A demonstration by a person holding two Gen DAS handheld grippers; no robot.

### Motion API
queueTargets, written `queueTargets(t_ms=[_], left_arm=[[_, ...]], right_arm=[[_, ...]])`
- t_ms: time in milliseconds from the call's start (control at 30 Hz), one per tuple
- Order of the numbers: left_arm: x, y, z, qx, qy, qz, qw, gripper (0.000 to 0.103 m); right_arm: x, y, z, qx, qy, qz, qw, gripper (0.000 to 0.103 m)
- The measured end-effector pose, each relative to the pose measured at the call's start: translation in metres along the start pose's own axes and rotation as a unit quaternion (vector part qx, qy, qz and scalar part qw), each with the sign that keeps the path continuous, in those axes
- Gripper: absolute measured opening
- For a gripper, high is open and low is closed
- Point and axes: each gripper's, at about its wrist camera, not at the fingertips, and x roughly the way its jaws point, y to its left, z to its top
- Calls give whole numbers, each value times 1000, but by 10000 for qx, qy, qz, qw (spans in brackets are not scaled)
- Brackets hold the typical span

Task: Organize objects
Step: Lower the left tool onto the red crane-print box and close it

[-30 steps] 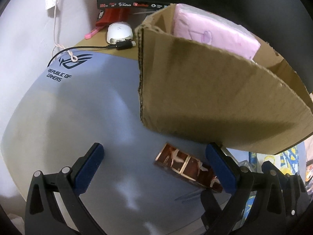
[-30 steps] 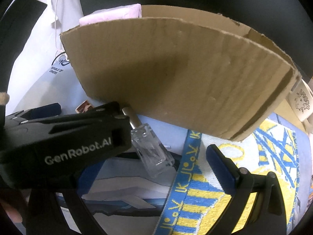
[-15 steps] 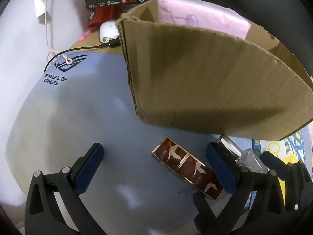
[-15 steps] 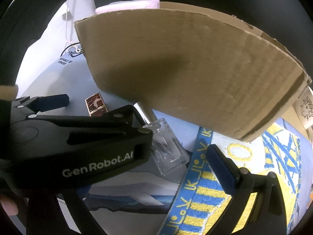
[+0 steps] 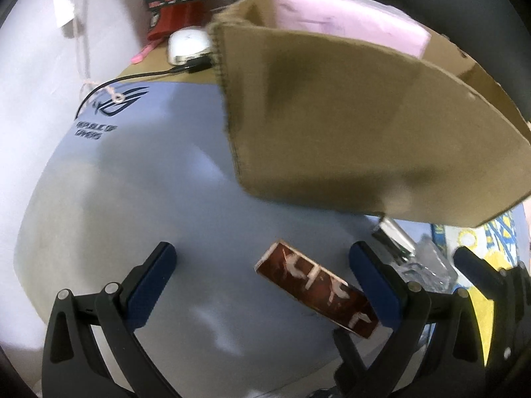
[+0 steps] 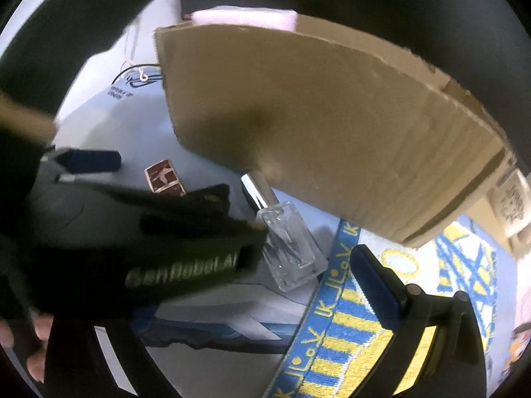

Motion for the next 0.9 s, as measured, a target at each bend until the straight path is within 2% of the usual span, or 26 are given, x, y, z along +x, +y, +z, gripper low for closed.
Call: queueTargets(t_ms=[100,533,600,767,900], left_arm=[[1,10,1,-176,-9,293,9994,103],[8,27,11,-349,17,337,9988,103],[9,29,11,-366,9,196,9991,103],[-5,28,3,-473,-39,-393,9981,103],[-7,24,1,-482,89,-811,9955,103]], right_arm=[[-3,-4,-2,39,-10,147,9999,103],[-1,-17,0,487,-10,214,9986,103],[-5,-14,-1,387,-40,356,9986,103],[-23,-20,-2,452,-355,367,9977,103],[-22,-19,-6,394,-349,250,9983,103]])
